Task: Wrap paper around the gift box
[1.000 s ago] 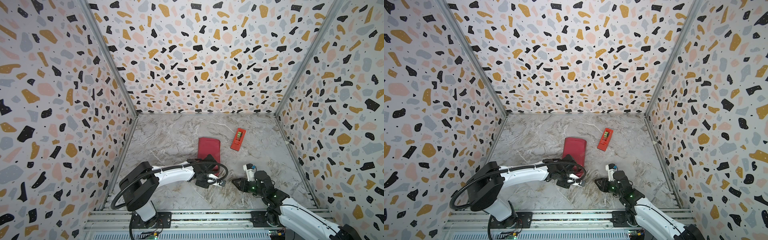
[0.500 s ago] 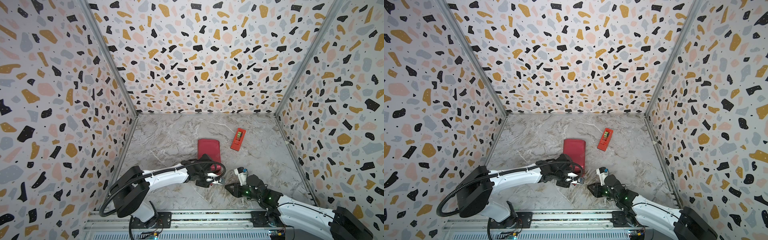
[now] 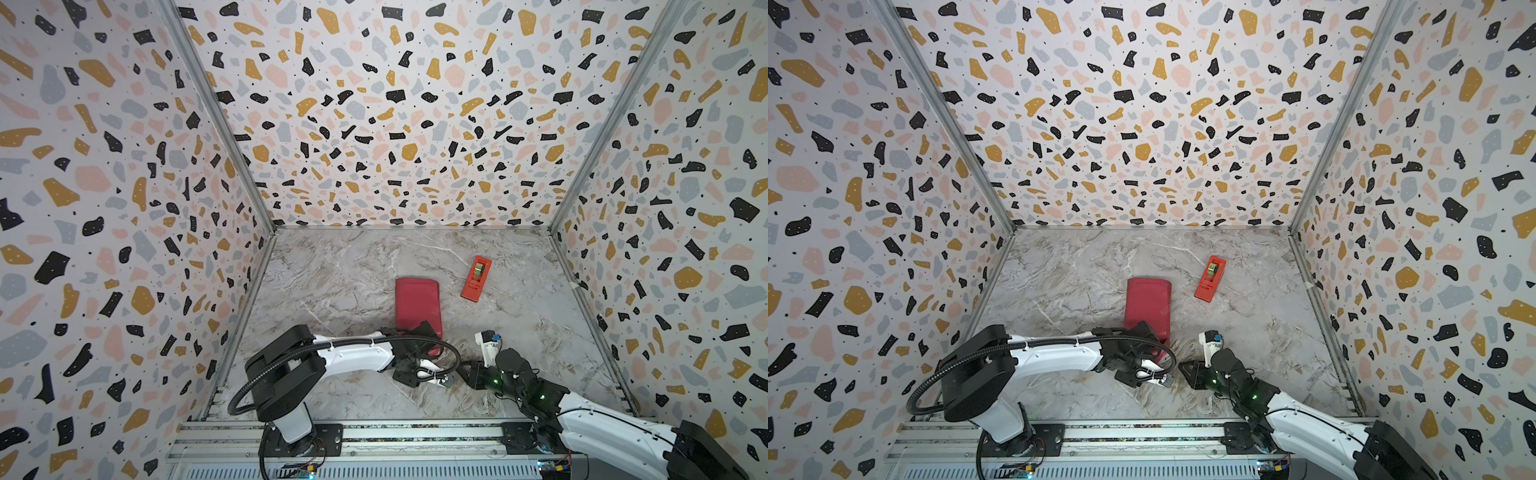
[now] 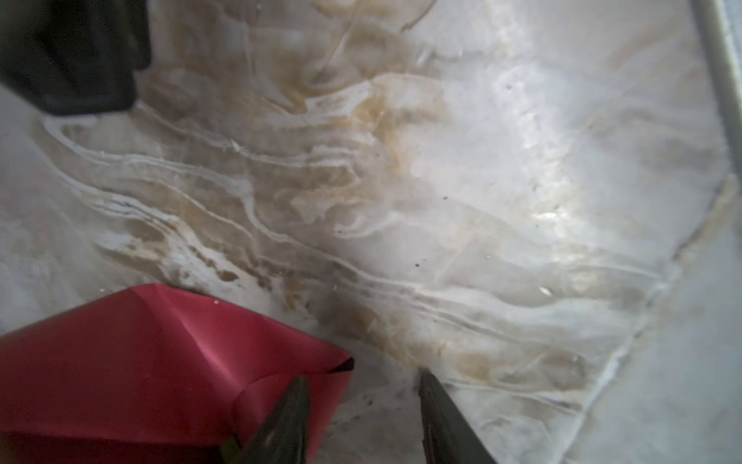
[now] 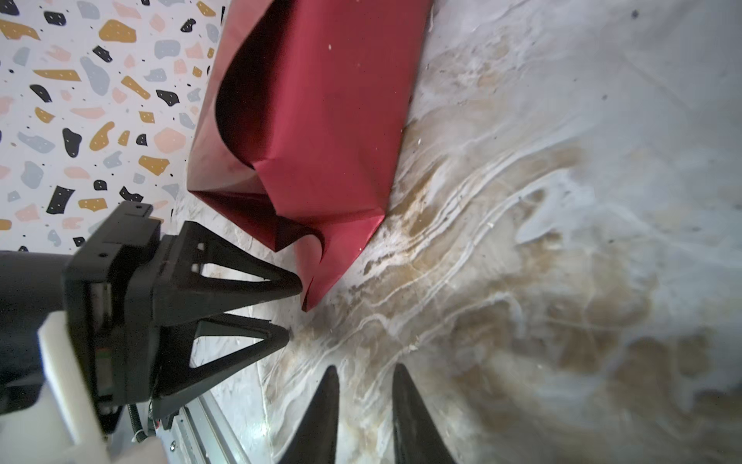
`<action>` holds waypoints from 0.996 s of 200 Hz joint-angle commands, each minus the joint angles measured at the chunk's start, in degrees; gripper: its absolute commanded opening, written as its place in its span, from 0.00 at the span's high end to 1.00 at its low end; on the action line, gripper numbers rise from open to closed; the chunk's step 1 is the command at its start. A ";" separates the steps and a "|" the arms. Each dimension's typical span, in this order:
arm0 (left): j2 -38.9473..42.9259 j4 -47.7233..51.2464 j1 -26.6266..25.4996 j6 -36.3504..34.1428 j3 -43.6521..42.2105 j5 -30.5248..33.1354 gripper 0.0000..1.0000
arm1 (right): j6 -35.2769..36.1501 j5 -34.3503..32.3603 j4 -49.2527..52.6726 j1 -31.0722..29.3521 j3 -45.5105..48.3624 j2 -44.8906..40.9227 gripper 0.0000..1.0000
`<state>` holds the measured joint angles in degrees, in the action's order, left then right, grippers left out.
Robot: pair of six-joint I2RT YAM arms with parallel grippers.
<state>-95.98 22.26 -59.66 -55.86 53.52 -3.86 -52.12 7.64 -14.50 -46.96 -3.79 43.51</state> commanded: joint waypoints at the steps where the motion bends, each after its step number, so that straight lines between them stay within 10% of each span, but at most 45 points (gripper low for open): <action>1: -2.30 2.92 -0.19 -2.58 1.69 3.47 0.55 | 0.61 -0.87 2.46 0.38 0.26 -1.39 0.75; 103: -10.15 7.28 -0.11 -4.07 6.61 3.54 1.00 | 0.75 -0.65 1.86 0.55 0.60 -0.11 0.76; 199: -2.17 -0.09 2.52 -1.22 2.71 -1.42 1.00 | -3.54 0.04 -12.10 -4.10 1.25 11.09 0.80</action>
<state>-99.63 23.64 -57.67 -57.89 57.14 -3.99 -53.82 8.29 -19.79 -49.23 -2.72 51.27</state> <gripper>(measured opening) 0.047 0.208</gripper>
